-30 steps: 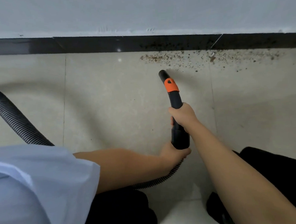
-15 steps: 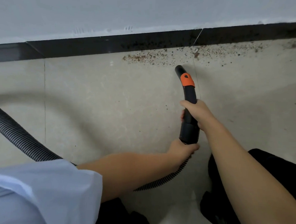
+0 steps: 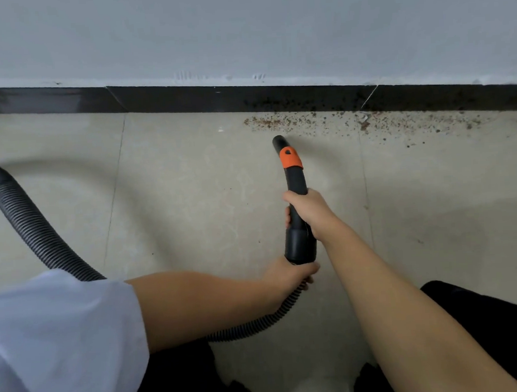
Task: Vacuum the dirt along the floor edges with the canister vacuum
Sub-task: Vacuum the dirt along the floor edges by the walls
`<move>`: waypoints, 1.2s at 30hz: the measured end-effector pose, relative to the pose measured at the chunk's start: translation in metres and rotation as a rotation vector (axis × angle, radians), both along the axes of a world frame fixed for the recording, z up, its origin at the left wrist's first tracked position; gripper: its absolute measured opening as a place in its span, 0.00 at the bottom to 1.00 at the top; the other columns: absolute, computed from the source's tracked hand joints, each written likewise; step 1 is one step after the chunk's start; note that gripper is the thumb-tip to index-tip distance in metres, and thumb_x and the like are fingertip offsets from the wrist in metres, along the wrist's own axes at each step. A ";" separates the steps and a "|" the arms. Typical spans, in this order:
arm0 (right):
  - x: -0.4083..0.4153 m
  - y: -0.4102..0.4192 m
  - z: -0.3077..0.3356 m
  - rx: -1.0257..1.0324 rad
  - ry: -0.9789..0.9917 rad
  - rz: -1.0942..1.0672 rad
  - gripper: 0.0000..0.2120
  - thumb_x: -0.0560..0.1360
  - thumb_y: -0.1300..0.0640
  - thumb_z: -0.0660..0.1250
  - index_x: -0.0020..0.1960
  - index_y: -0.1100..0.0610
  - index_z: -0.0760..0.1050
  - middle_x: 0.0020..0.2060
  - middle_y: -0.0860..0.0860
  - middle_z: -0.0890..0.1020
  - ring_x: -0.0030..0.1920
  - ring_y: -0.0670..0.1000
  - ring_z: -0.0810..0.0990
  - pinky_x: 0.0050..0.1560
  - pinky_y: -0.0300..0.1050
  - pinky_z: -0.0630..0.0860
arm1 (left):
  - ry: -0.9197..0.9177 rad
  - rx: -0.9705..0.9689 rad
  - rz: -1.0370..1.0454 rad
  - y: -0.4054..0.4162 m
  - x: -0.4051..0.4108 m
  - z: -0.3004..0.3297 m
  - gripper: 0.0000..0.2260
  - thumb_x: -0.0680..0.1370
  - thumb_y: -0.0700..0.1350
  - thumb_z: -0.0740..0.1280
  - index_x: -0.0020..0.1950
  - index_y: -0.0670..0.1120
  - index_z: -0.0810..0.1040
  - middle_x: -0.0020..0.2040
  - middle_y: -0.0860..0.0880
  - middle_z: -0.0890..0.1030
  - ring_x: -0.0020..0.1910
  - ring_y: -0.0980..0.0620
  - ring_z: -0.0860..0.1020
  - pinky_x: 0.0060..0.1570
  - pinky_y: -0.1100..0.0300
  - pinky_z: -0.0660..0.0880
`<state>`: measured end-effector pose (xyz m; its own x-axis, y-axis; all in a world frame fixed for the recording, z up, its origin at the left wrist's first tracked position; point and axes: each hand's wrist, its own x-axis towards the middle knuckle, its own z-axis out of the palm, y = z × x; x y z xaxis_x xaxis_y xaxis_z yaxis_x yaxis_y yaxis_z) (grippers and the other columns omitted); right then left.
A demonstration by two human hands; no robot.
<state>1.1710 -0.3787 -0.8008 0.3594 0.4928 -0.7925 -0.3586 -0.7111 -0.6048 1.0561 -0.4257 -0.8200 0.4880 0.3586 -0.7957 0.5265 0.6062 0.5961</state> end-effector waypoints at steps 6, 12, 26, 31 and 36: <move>0.040 -0.019 -0.003 -0.048 -0.111 -0.181 0.05 0.73 0.63 0.63 0.42 0.59 0.67 0.25 0.54 0.73 0.24 0.51 0.71 0.30 0.43 0.72 | -0.003 0.006 -0.151 -0.002 0.038 0.004 0.10 0.75 0.43 0.68 0.53 0.44 0.71 0.36 0.49 0.76 0.34 0.53 0.75 0.43 0.58 0.76; 0.078 -0.030 -0.001 -0.070 -0.116 -0.302 0.06 0.74 0.62 0.64 0.41 0.58 0.67 0.27 0.54 0.73 0.25 0.52 0.71 0.32 0.44 0.72 | -0.011 0.001 -0.193 -0.004 0.070 0.010 0.11 0.74 0.43 0.69 0.54 0.43 0.72 0.35 0.49 0.75 0.31 0.53 0.74 0.36 0.63 0.74; 0.014 0.027 0.001 -0.031 -0.061 0.123 0.04 0.74 0.63 0.62 0.43 0.58 0.67 0.26 0.53 0.73 0.23 0.50 0.71 0.28 0.40 0.72 | -0.018 0.091 0.165 0.003 0.024 0.001 0.05 0.75 0.40 0.66 0.44 0.48 0.70 0.35 0.47 0.74 0.32 0.52 0.73 0.36 0.61 0.74; 0.009 0.039 0.000 -0.011 -0.049 0.128 0.03 0.73 0.63 0.62 0.44 0.58 0.68 0.27 0.54 0.74 0.24 0.50 0.71 0.30 0.41 0.72 | 0.017 0.126 0.208 0.012 0.023 -0.001 0.05 0.74 0.41 0.67 0.44 0.49 0.71 0.35 0.48 0.75 0.34 0.51 0.74 0.40 0.57 0.75; 0.020 0.031 0.000 -0.024 -0.071 0.069 0.03 0.74 0.63 0.62 0.44 0.58 0.68 0.27 0.53 0.74 0.24 0.50 0.71 0.30 0.41 0.73 | 0.019 0.130 0.147 0.012 0.029 -0.004 0.06 0.73 0.41 0.67 0.43 0.49 0.71 0.35 0.48 0.75 0.33 0.51 0.74 0.40 0.57 0.75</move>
